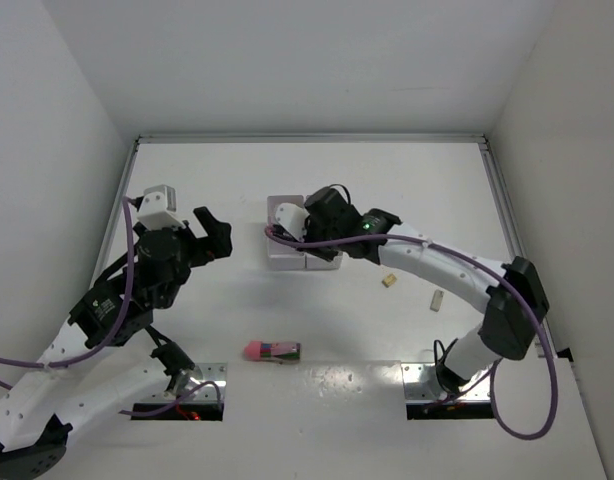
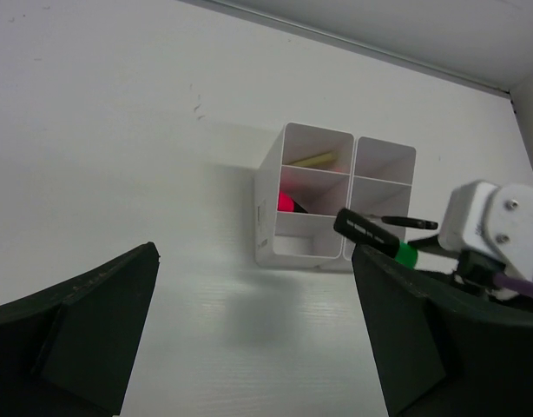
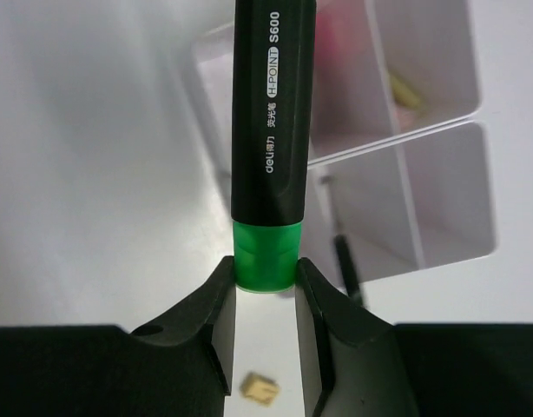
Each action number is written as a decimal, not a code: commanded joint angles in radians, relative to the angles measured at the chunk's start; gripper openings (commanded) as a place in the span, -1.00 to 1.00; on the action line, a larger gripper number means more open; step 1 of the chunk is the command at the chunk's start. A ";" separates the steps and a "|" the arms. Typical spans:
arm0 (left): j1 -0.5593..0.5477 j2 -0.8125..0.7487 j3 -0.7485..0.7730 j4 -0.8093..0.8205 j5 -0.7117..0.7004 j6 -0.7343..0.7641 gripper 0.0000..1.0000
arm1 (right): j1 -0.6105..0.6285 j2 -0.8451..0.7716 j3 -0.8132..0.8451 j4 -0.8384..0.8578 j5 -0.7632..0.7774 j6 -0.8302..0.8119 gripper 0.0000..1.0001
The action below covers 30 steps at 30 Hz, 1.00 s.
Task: Sort the stationery into containers
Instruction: Place the stationery in the storage box.
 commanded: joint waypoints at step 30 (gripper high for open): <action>0.013 -0.042 -0.039 0.012 0.018 0.004 0.99 | 0.016 0.317 0.277 0.045 0.349 -0.450 -0.60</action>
